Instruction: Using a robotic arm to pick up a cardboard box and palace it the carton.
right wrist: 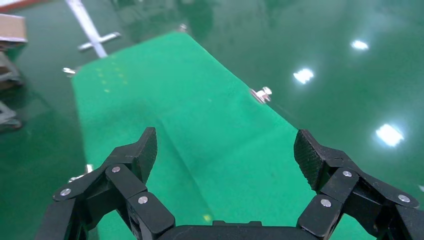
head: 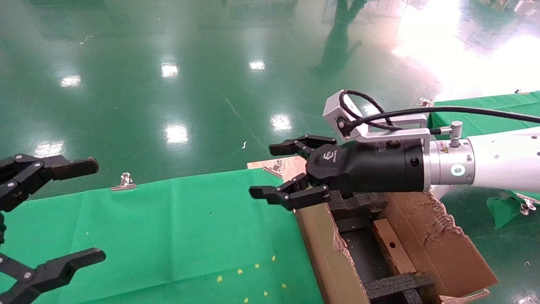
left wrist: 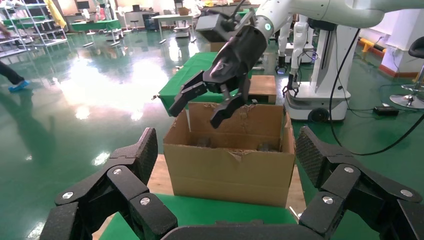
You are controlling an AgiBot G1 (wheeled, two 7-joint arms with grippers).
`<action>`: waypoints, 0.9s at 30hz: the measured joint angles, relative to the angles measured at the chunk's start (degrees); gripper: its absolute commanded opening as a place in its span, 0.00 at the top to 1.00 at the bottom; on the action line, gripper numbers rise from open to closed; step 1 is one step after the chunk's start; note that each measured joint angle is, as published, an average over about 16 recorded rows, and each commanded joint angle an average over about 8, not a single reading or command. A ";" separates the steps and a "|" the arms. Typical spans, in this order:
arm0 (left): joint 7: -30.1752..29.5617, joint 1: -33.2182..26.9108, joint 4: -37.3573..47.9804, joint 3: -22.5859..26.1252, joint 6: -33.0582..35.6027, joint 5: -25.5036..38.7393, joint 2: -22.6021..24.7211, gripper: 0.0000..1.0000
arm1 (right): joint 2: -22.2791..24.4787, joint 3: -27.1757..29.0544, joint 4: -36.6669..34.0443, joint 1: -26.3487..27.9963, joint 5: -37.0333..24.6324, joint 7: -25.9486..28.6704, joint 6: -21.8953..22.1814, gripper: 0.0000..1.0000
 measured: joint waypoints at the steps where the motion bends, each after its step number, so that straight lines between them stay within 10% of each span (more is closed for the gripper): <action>1: 0.00 0.00 0.00 0.00 0.00 0.00 0.00 0.00 | -0.18 1.05 0.21 -0.68 0.33 -0.56 -0.62 0.00; 27: 0.00 0.01 0.01 0.00 -0.01 -0.02 -0.01 0.00 | -4.50 25.87 5.22 -16.65 8.11 -13.52 -15.35 0.00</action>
